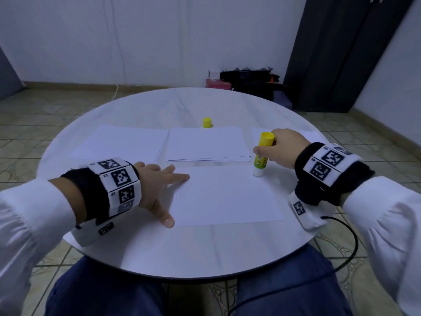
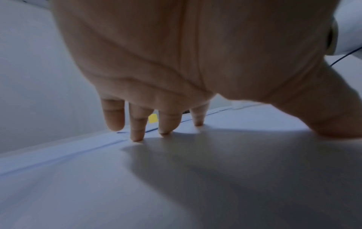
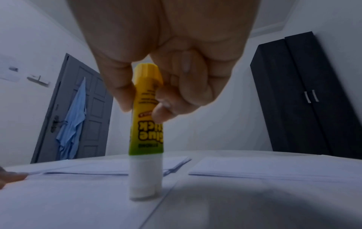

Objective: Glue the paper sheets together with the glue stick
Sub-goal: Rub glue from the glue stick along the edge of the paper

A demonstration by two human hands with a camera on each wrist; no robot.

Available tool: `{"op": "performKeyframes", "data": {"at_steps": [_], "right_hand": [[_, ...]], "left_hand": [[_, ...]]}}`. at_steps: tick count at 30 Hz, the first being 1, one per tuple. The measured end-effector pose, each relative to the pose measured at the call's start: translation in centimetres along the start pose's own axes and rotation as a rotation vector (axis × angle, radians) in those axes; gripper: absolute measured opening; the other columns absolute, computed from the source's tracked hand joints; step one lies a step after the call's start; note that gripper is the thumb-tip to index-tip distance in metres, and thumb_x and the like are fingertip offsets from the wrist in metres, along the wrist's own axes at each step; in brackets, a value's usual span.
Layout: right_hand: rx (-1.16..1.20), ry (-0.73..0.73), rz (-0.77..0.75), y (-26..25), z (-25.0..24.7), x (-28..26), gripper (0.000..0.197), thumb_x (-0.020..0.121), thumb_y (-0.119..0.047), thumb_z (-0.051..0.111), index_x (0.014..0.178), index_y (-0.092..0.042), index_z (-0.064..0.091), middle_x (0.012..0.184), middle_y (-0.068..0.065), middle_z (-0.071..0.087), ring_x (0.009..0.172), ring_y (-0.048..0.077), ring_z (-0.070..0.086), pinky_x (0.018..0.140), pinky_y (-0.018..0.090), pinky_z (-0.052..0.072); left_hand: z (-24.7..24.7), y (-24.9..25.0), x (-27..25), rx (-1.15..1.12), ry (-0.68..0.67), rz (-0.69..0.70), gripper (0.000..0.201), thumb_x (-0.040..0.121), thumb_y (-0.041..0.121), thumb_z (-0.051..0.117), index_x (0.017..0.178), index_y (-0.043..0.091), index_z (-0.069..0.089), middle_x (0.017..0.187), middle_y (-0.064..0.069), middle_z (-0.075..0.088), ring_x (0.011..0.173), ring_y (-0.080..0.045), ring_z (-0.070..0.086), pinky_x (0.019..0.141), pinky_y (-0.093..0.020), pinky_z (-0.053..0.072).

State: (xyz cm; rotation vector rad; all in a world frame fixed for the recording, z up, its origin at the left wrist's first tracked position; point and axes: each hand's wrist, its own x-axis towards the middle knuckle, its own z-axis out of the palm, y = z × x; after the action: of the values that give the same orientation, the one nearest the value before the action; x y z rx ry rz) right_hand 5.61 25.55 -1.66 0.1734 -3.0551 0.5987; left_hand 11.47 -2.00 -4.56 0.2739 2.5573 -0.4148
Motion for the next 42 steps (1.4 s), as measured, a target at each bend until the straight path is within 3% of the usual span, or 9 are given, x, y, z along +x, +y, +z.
{"op": "performKeyframes", "data": {"at_steps": [5,14,19,25,29,32,36,40,42], "right_hand": [[-0.033,-0.019,-0.019,-0.1,0.2,-0.8,0.033,0.087,-0.039,0.059,0.071,-0.017,0.042,0.072,-0.001,0.046,0.064,0.011,0.041,0.054,0.024,0.030],[-0.008,-0.091,-0.104,0.5,-0.3,-5.3,0.031,0.084,-0.040,0.062,0.086,-0.010,0.058,0.081,0.000,0.056,0.069,0.011,0.048,0.060,0.024,0.036],[0.027,-0.098,-0.119,1.1,-0.5,-7.4,0.028,0.082,-0.039,0.065,0.081,-0.012,0.059,0.074,-0.004,0.056,0.067,0.007,0.048,0.058,0.022,0.034],[0.037,-0.172,-0.145,1.3,-1.1,-8.5,0.028,0.078,-0.041,0.066,0.080,-0.013,0.064,0.081,0.000,0.065,0.074,0.014,0.057,0.072,0.031,0.046],[0.396,-0.119,-0.064,2.2,-2.4,-7.4,0.019,0.072,-0.022,0.075,0.081,-0.010,0.062,0.075,0.009,0.071,0.061,0.019,0.060,0.053,0.030,0.044],[0.648,-0.029,0.058,3.7,-2.0,-5.1,0.028,0.077,0.002,0.069,0.095,-0.012,0.053,0.087,0.013,0.067,0.075,0.025,0.056,0.057,0.029,0.042],[0.699,0.042,0.206,4.8,0.1,-2.1,0.024,0.087,-0.009,0.061,0.109,-0.016,0.054,0.090,0.002,0.050,0.082,0.018,0.049,0.073,0.034,0.045],[0.609,-0.008,0.268,5.3,1.0,-0.2,0.023,0.087,-0.016,0.065,0.107,-0.023,0.055,0.087,-0.002,0.056,0.077,0.019,0.055,0.065,0.028,0.041],[0.532,-0.050,0.304,5.3,1.2,0.4,0.021,0.084,-0.009,0.067,0.099,-0.020,0.057,0.096,0.005,0.062,0.089,0.028,0.061,0.074,0.038,0.050]], "left_hand": [[0.0,0.0,0.3,0.038,-0.020,0.003,0.121,0.061,0.081,0.062,0.146,0.046,-0.016,0.160,0.006,-0.010,0.148,-0.021,0.003,0.118,-0.048,0.008],[0.2,-0.1,0.5,0.027,-0.019,-0.001,0.121,0.060,0.082,0.062,0.146,0.047,-0.016,0.160,0.007,-0.011,0.148,-0.021,0.000,0.118,-0.047,0.007],[0.2,-0.1,0.5,0.028,-0.023,0.000,0.121,0.060,0.081,0.062,0.146,0.046,-0.016,0.160,0.007,-0.012,0.148,-0.021,0.000,0.118,-0.047,0.007],[0.2,-0.2,0.5,0.009,-0.028,0.006,0.121,0.060,0.081,0.062,0.146,0.046,-0.016,0.160,0.007,-0.012,0.148,-0.021,-0.001,0.118,-0.048,0.006],[0.4,-0.2,0.6,0.014,-0.017,0.007,0.121,0.060,0.082,0.061,0.146,0.046,-0.017,0.160,0.007,-0.012,0.148,-0.022,-0.001,0.118,-0.049,0.007],[0.5,-0.2,0.7,0.018,-0.014,0.002,0.121,0.061,0.081,0.061,0.146,0.045,-0.017,0.160,0.007,-0.013,0.148,-0.023,-0.001,0.117,-0.049,0.008],[0.6,-0.2,0.8,-0.006,-0.012,-0.006,0.121,0.061,0.080,0.063,0.146,0.046,-0.016,0.160,0.008,-0.013,0.148,-0.022,-0.001,0.117,-0.050,0.007],[0.6,-0.7,0.5,-0.074,-0.023,0.019,0.126,0.058,0.079,0.068,0.147,0.044,-0.014,0.159,0.010,-0.014,0.148,-0.021,-0.004,0.118,-0.050,0.006],[0.5,-0.8,0.4,-0.105,-0.041,0.027,0.133,0.050,0.082,0.067,0.148,0.042,-0.013,0.159,0.010,-0.014,0.148,-0.021,-0.005,0.118,-0.050,0.007]]}}
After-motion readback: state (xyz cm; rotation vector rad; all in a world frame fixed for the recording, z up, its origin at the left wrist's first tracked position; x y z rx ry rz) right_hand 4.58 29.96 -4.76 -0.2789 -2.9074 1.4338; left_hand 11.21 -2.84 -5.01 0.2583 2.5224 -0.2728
